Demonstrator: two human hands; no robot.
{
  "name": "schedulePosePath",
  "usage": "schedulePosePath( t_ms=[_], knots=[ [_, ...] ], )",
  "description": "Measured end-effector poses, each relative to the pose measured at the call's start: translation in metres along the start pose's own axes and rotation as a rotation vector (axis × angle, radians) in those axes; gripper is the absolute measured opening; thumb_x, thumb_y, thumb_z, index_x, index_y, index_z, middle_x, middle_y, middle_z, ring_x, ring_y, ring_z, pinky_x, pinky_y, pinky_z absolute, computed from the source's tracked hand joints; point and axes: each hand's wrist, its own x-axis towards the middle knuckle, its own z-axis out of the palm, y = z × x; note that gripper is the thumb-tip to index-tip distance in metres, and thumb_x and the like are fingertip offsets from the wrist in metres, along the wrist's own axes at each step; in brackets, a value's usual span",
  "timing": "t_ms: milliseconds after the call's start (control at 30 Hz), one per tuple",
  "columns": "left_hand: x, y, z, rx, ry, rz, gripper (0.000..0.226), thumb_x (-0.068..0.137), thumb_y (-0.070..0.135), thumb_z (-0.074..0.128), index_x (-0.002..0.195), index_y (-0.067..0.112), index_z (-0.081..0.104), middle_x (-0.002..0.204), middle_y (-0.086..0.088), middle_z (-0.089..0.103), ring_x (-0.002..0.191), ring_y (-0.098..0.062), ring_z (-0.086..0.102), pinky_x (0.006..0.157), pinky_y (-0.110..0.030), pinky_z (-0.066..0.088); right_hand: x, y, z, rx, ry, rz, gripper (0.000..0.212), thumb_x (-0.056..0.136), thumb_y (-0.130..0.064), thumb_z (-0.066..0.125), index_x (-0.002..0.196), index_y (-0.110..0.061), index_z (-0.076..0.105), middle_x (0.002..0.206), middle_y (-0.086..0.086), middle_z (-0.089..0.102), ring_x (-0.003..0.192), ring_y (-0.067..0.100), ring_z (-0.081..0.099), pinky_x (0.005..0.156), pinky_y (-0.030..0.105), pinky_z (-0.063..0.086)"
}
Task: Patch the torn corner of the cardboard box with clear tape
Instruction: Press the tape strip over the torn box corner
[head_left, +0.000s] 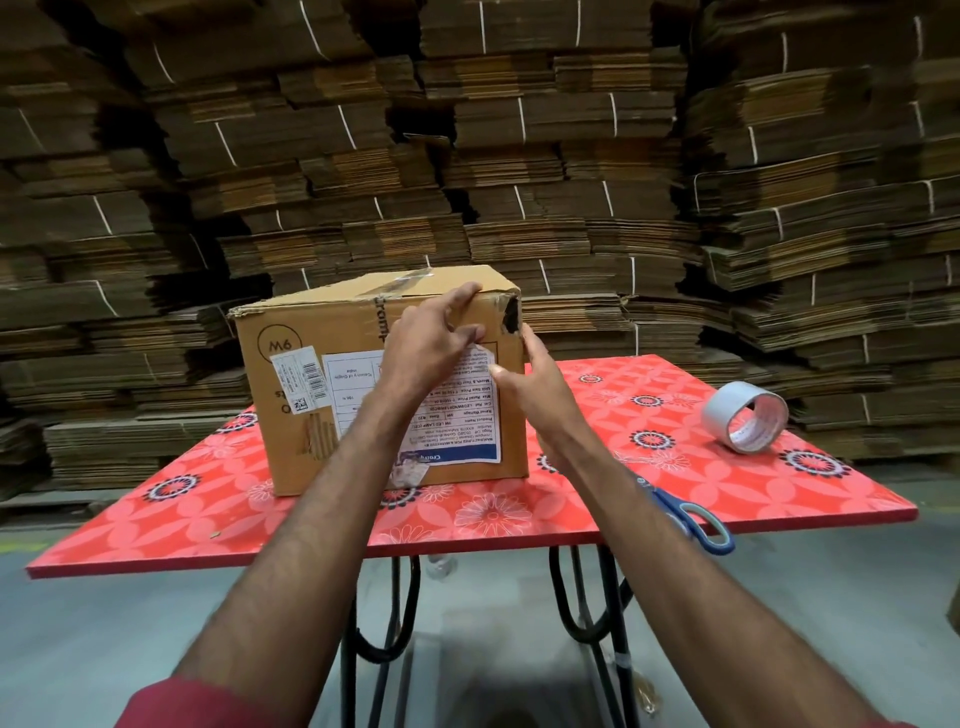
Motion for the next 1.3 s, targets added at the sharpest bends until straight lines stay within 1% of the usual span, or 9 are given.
schedulePosePath(
  t_ms=[100, 167, 333, 533, 600, 700, 933, 1100, 1300],
  knots=[
    [0.0, -0.002, -0.003, -0.013, -0.004, 0.011, 0.06, 0.086, 0.042, 0.072, 0.142, 0.044, 0.048, 0.123, 0.006, 0.07, 0.096, -0.014, 0.068, 0.085, -0.041, 0.058, -0.006, 0.004, 0.013, -0.105, 0.022, 0.007, 0.088, 0.074, -0.04, 0.069, 0.152, -0.048, 0.028, 0.143, -0.013, 0.056, 0.13, 0.009, 0.057, 0.109, 0.048, 0.044],
    [-0.001, -0.007, -0.008, -0.044, -0.026, 0.01, 0.06, 0.085, 0.043, 0.073, 0.14, 0.046, 0.049, 0.117, 0.006, 0.072, 0.092, -0.012, 0.069, 0.082, -0.041, 0.059, -0.004, 0.016, 0.018, -0.205, 0.02, 0.01, 0.1, 0.068, -0.051, 0.063, 0.154, -0.053, 0.012, 0.158, -0.014, 0.041, 0.144, 0.012, 0.044, 0.114, 0.064, 0.031],
    [-0.012, -0.025, -0.029, -0.106, -0.085, 0.03, 0.061, 0.088, 0.04, 0.071, 0.143, 0.046, 0.045, 0.099, 0.002, 0.076, 0.084, -0.01, 0.072, 0.077, -0.035, 0.061, -0.032, -0.002, 0.036, -0.425, 0.007, -0.014, 0.096, 0.094, -0.021, 0.061, 0.163, -0.031, -0.005, 0.172, -0.01, 0.004, 0.158, 0.01, 0.006, 0.122, 0.059, 0.0],
    [-0.016, -0.046, -0.046, -0.168, -0.083, 0.017, 0.058, 0.087, 0.037, 0.074, 0.14, 0.046, 0.051, 0.072, 0.011, 0.071, 0.063, 0.003, 0.064, 0.063, -0.023, 0.049, -0.043, -0.004, 0.075, -0.806, 0.097, -0.112, 0.095, 0.093, -0.016, 0.049, 0.161, -0.014, -0.018, 0.169, -0.001, -0.026, 0.156, 0.011, -0.018, 0.121, 0.055, -0.004],
    [-0.015, -0.046, -0.047, -0.149, -0.068, 0.023, 0.056, 0.086, 0.038, 0.074, 0.138, 0.046, 0.053, 0.067, 0.015, 0.067, 0.061, 0.004, 0.062, 0.063, -0.025, 0.05, -0.049, -0.004, 0.086, -0.912, 0.138, -0.144, 0.095, 0.093, -0.02, 0.049, 0.16, -0.009, -0.018, 0.167, 0.006, -0.028, 0.156, 0.018, -0.02, 0.121, 0.056, -0.005],
    [-0.015, -0.046, -0.046, -0.151, -0.076, 0.026, 0.057, 0.086, 0.041, 0.073, 0.137, 0.051, 0.05, 0.077, 0.012, 0.071, 0.075, -0.005, 0.07, 0.073, -0.034, 0.059, -0.055, -0.003, 0.094, -0.954, 0.132, -0.145, 0.092, 0.096, -0.026, 0.049, 0.161, -0.007, -0.015, 0.166, 0.007, -0.031, 0.156, 0.02, -0.021, 0.122, 0.057, -0.006],
    [-0.016, -0.044, -0.046, -0.153, -0.095, -0.007, 0.058, 0.088, 0.043, 0.071, 0.139, 0.053, 0.045, 0.084, 0.007, 0.074, 0.081, -0.01, 0.071, 0.078, -0.043, 0.06, -0.028, -0.018, 0.059, -0.566, 0.286, -0.329, 0.073, 0.097, -0.03, 0.05, 0.163, -0.019, 0.021, 0.171, -0.004, 0.015, 0.15, -0.002, 0.016, 0.112, 0.033, 0.012],
    [-0.018, -0.039, -0.046, -0.148, -0.088, -0.008, 0.058, 0.089, 0.038, 0.071, 0.14, 0.05, 0.046, 0.084, 0.007, 0.073, 0.081, -0.011, 0.072, 0.077, -0.044, 0.061, 0.006, -0.02, 0.043, -0.561, 0.117, -0.241, 0.068, 0.106, -0.033, 0.047, 0.164, -0.023, 0.013, 0.171, -0.008, 0.015, 0.153, 0.007, 0.022, 0.115, 0.034, 0.012],
    [-0.017, -0.039, -0.045, -0.168, -0.094, -0.019, 0.059, 0.087, 0.038, 0.073, 0.139, 0.049, 0.047, 0.085, 0.006, 0.076, 0.081, -0.009, 0.073, 0.078, -0.043, 0.061, -0.015, 0.014, 0.039, -0.7, 0.087, -0.269, 0.064, 0.109, -0.03, 0.037, 0.164, -0.027, 0.005, 0.17, -0.01, 0.014, 0.152, 0.003, 0.022, 0.117, 0.04, 0.007]
  ],
)
